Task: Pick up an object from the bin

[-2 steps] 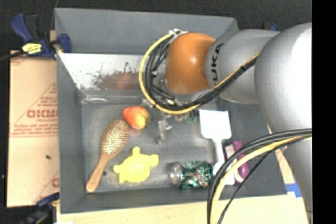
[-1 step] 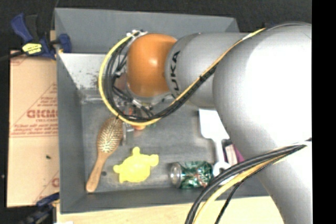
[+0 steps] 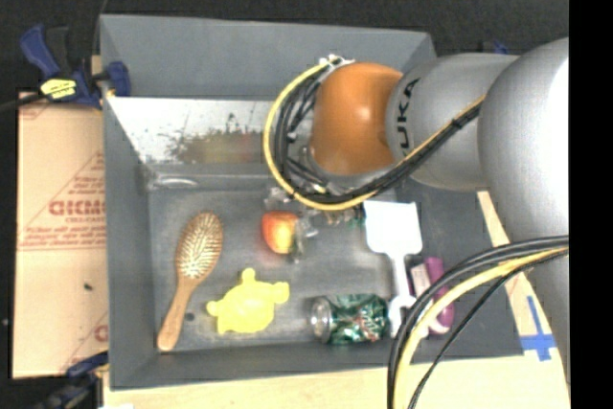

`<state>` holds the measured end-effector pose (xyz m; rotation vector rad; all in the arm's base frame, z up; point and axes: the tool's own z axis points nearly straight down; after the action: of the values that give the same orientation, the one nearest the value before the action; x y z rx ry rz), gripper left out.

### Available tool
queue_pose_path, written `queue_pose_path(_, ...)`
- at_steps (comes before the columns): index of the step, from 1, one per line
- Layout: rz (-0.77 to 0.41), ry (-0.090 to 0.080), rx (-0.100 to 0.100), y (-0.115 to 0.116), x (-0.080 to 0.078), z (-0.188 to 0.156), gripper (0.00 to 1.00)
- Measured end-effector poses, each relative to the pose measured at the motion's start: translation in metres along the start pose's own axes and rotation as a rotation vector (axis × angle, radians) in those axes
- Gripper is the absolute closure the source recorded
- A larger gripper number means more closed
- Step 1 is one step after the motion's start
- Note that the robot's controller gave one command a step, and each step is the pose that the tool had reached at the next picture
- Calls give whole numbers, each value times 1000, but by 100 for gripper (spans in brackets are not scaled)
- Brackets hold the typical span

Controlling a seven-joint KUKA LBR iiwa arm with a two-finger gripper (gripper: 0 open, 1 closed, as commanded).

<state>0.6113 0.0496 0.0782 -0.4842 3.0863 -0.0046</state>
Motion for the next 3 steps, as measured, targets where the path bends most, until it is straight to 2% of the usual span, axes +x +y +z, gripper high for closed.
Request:
queue_pose_path(1, 1, 0, 0, 0, 0, 0, 100)
queue_pose_path(2, -31, -13, 4, -8, -6, -87, 100)
queue_pose_path(3, -18, 2, -2, -3, -20, -105, 100)
